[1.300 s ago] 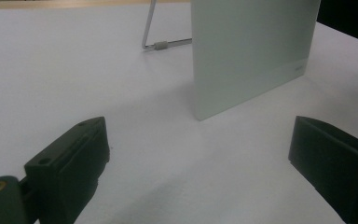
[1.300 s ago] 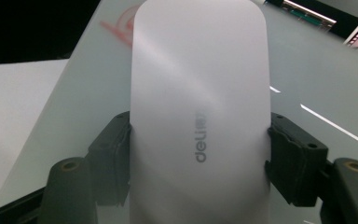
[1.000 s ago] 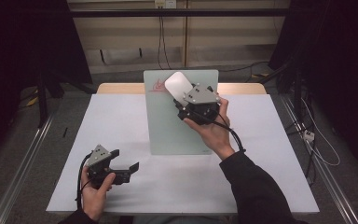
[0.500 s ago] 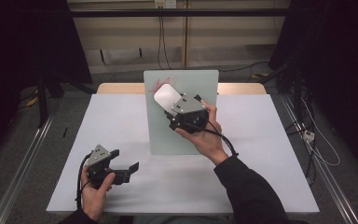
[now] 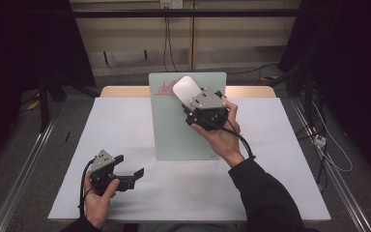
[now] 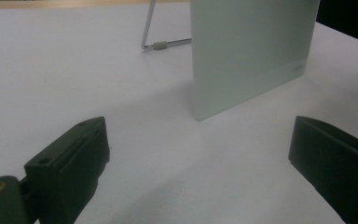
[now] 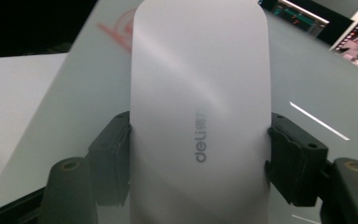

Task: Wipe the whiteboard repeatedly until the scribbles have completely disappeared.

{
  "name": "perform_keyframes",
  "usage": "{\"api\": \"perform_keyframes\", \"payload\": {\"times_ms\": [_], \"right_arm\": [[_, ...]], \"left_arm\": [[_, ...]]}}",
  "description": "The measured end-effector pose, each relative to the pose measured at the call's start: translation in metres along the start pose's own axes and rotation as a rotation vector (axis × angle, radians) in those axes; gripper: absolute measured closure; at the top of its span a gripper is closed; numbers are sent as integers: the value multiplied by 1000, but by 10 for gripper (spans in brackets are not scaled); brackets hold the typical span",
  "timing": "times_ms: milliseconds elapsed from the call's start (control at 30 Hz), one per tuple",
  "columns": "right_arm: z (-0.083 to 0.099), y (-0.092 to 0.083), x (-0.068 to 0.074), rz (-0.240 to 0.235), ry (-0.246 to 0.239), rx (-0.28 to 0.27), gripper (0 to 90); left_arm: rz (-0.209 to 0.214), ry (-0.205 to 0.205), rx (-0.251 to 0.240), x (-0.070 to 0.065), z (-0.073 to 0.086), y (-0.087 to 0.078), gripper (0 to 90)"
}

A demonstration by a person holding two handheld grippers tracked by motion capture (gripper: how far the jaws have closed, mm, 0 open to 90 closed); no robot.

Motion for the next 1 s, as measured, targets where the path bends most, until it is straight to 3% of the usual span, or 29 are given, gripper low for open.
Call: {"api": "perform_keyframes", "payload": {"times_ms": [167,267,367,567,633,733,1000], "right_arm": [[15,8,31,-80,-45,26,314],[23,11,43,-98,-81,45,314],[22,8,34,-80,-68,43,314],[5,-7,-16,28,-6,18,314],[1,-9,-25,48,9,11,314],[-1,-7,-24,72,3,11,314],[2,4,11,10,-42,21,314]], "left_arm": [[1,-3,2,0,0,0,49],[0,-3,2,0,0,1,49],[2,-2,2,0,0,1,49],[1,-1,3,0,0,1,49],[0,1,0,-1,0,1,49],[-2,9,10,0,1,1,49],[1,1,2,0,0,1,49]]}}
Point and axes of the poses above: each handheld gripper's, and its own axes: y roughly forward along the jaws, z roughly out of its underside, x roughly to its left, the point moved 8 cm from there along y, roughly forward along the jaws, and after that the axes turned 13 degrees about x, right-handed, at the moved point
